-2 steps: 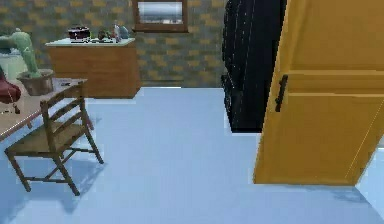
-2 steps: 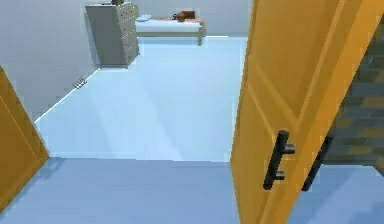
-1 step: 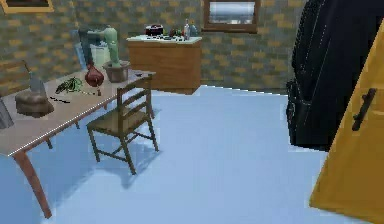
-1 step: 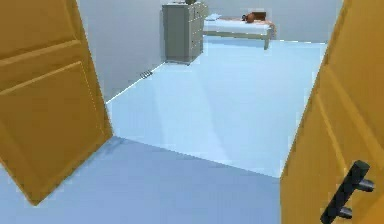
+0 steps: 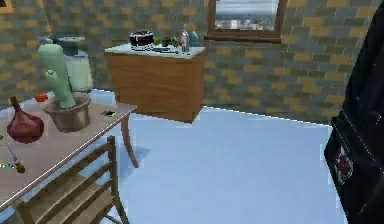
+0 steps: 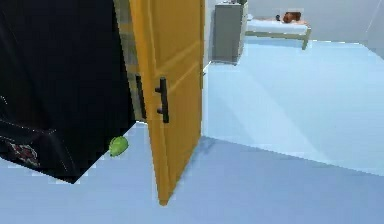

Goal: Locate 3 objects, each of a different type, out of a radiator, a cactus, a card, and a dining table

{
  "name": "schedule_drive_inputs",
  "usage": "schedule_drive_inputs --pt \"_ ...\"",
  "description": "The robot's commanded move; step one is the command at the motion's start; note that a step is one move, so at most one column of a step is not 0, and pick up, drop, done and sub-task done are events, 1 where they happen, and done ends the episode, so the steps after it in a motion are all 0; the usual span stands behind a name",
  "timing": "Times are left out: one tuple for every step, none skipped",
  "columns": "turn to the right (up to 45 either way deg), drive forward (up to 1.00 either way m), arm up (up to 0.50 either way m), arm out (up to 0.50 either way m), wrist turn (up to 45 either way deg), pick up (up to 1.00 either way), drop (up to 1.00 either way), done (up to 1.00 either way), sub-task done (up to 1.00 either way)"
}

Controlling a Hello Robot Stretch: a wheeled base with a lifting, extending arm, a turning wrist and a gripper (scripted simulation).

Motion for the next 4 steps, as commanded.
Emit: schedule_drive_inputs --pt "-3.0 0.0 0.0 0.0 0.0 0.0 0.0 0.0 0.0" --pt "0.0 0.45 0.0 0.0 0.0 0.0 0.0 0.0 0.0" --pt "-39.0 0.0 0.0 0.0 0.0 0.0 0.0 0.0 0.0" --pt "0.0 0.0 0.0 0.0 0.0 0.0 0.0 1.0 0.0"
